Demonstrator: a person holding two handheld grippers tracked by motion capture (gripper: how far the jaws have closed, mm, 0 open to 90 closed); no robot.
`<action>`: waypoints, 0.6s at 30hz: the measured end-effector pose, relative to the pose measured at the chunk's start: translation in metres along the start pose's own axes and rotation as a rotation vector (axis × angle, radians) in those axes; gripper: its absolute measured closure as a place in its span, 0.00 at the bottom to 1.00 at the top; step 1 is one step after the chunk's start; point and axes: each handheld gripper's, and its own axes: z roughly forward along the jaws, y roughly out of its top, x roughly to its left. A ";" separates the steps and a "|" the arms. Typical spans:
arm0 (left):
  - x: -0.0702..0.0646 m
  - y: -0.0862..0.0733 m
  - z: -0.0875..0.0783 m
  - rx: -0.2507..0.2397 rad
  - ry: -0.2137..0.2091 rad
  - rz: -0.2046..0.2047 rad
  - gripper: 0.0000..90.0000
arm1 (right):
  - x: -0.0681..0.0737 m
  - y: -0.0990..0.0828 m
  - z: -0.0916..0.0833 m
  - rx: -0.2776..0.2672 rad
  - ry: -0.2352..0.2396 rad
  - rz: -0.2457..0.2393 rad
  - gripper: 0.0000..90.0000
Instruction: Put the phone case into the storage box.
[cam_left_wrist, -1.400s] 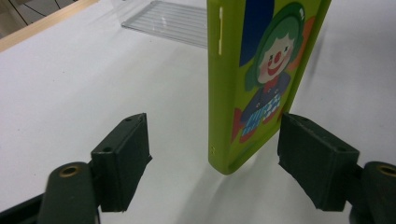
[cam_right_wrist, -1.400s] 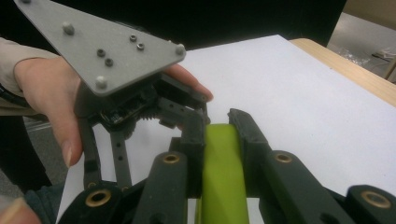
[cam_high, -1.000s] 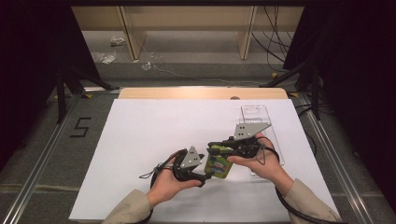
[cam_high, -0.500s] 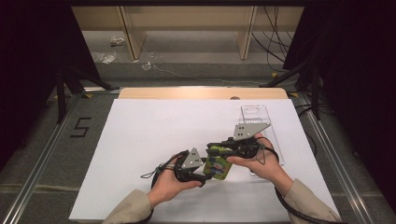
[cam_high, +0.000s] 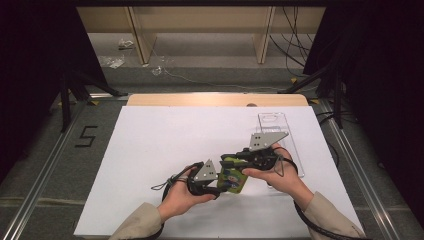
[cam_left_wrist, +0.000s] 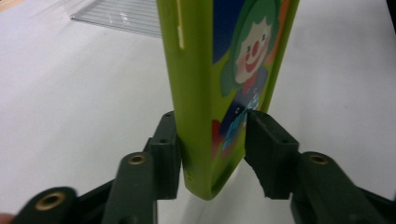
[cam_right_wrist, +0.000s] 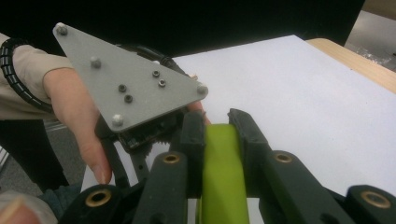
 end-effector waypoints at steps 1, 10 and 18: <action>0.000 0.000 -0.001 0.005 -0.001 -0.005 0.66 | 0.000 0.000 0.000 -0.001 0.001 0.002 0.86; 0.001 0.003 -0.006 0.019 0.008 -0.056 0.82 | 0.004 0.002 0.002 -0.005 0.016 -0.010 0.86; 0.001 0.004 -0.009 0.026 0.026 -0.076 0.85 | 0.005 0.002 0.002 -0.018 0.020 -0.014 0.86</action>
